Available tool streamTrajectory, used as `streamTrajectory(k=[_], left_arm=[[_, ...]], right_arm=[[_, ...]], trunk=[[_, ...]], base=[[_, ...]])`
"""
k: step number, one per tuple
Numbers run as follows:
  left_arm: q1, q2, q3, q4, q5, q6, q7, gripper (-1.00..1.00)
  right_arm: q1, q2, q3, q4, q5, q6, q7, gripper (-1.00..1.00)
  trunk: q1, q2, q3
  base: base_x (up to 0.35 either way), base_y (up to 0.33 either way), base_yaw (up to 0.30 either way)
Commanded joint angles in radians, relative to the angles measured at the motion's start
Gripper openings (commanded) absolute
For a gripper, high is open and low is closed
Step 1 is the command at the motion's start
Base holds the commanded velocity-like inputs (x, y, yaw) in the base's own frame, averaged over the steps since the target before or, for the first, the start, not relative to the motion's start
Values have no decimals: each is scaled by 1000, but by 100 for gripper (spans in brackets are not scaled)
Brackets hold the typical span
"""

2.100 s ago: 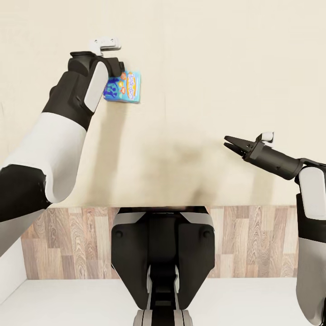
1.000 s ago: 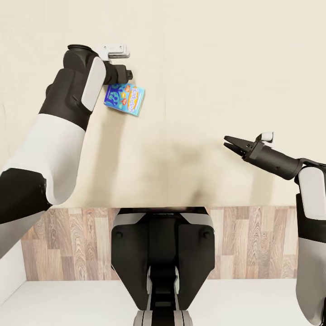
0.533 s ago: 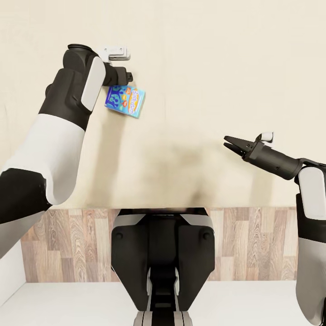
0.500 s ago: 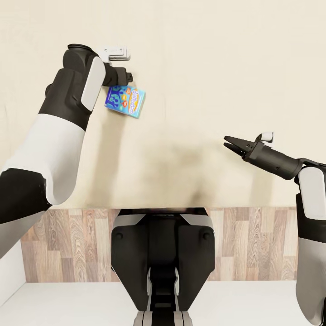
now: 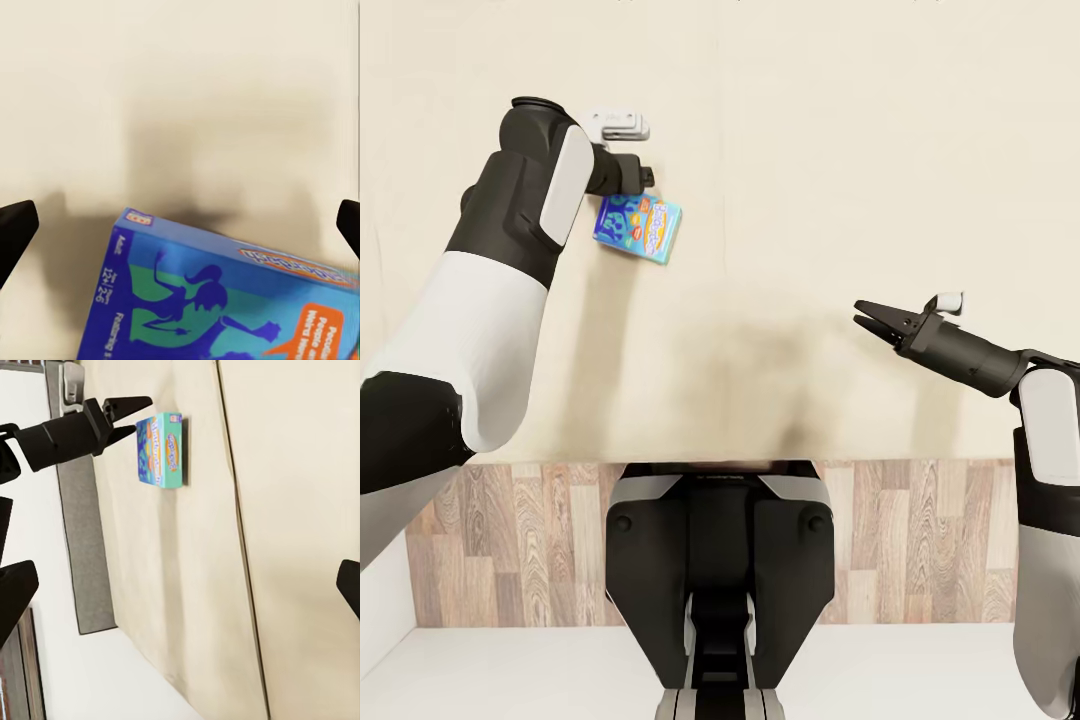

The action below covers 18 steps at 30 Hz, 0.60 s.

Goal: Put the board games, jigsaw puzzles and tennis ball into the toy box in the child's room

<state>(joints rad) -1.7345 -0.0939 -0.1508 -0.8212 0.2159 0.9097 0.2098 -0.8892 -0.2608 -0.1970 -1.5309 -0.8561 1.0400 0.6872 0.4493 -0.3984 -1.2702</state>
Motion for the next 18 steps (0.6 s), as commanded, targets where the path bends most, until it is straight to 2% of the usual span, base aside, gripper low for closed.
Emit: streamTrajectory(k=[1,12,18], left_arm=[[0,0,-2,0,10,3,10,100],[0,-3,-2,4,8,10,10,100],[0,-5,-3,5,6,45,11,100]], right_arm=[[-1,0,-1,0,5,5,6,100],[-1,0,-1,0,6,5,6,100],[-1,0,-1,0,5,4,6,100]], trunk=[[1,-2,0],[1,-2,1],[1,-2,1]], base=[[0,0,0],[0,0,0],[0,0,0]])
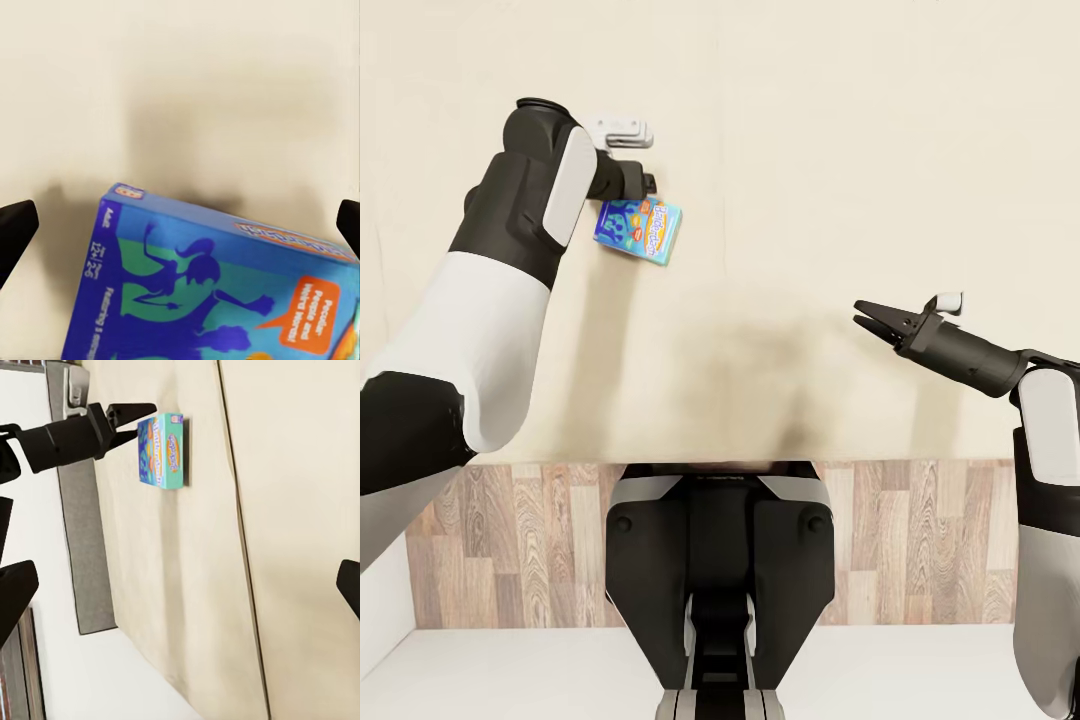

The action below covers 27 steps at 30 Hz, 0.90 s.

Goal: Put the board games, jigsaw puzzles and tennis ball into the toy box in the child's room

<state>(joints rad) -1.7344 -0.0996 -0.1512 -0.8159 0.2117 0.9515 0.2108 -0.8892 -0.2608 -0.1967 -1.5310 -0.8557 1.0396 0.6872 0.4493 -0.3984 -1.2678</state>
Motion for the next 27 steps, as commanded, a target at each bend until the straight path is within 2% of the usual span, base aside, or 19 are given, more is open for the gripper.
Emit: streamTrajectory(k=[1,22,27], left_arm=[[0,0,-2,0,11,5,10,100],[0,-4,-3,39,11,48,9,100],[0,-3,-37,42,11,78,9,100]], right_arm=[[-1,0,-1,0,5,5,6,100],[-1,0,1,-3,4,5,5,100],[-1,0,-1,-2,4,5,5,100]], trunk=[[1,-2,-1],[1,-2,-1],[1,-2,-1]], base=[[0,0,0],[0,0,0],[0,0,0]])
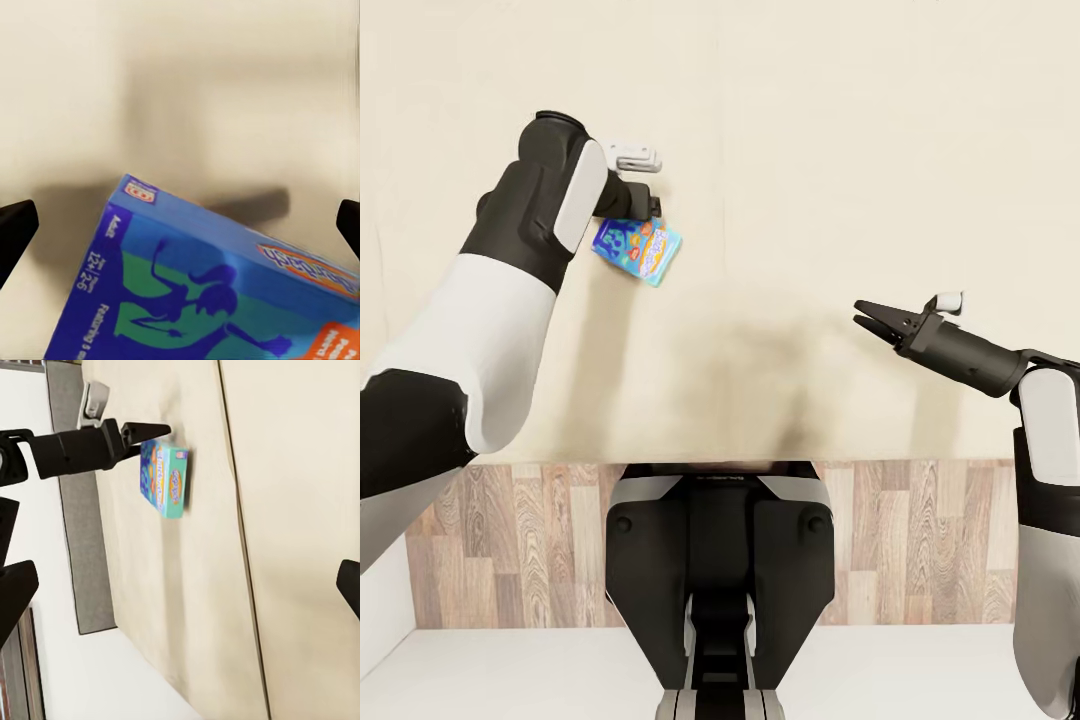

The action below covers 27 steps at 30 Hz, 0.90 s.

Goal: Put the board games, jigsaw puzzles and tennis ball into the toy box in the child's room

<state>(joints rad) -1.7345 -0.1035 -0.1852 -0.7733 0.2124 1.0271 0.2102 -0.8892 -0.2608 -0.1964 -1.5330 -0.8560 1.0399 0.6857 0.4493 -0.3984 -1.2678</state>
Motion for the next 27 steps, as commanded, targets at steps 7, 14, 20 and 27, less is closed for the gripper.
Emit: streamTrajectory(k=[7,14,20,27], left_arm=[[0,1,-18,0,10,17,9,100],[0,1,-20,1,10,20,9,100],[0,1,-20,1,10,20,9,100],[0,0,-20,1,10,20,9,100]], right_arm=[[-1,0,0,0,5,5,6,100],[-1,0,0,-1,4,5,6,100],[-1,0,-1,0,4,5,6,100],[-1,0,1,0,5,5,6,100]], trunk=[[1,-2,-1],[1,-2,1],[1,-2,9],[1,-2,19]], base=[[0,0,0],[0,0,0],[0,0,0],[0,0,0]])
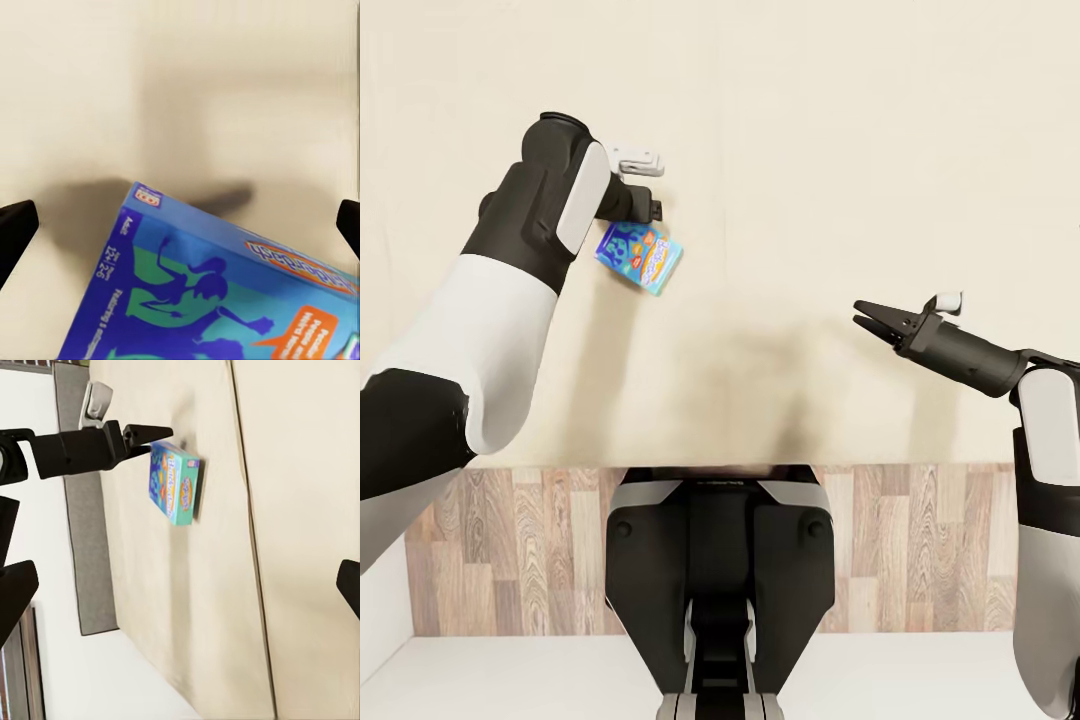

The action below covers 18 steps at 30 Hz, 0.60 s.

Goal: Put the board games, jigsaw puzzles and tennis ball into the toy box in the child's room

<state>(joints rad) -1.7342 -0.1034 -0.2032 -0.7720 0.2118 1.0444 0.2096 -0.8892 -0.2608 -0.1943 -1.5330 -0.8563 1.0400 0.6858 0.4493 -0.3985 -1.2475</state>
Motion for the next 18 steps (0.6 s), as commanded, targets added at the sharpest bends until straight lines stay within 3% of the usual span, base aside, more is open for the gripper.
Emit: streamTrajectory(k=[1,18], left_arm=[[0,0,-2,-1,11,3,10,100],[0,1,-5,0,11,3,10,100]], right_arm=[[-1,0,-1,0,5,5,6,100],[-1,1,-1,-1,5,4,6,100]], trunk=[[1,-2,0],[1,-2,10]], base=[[0,0,0],[0,0,0]])
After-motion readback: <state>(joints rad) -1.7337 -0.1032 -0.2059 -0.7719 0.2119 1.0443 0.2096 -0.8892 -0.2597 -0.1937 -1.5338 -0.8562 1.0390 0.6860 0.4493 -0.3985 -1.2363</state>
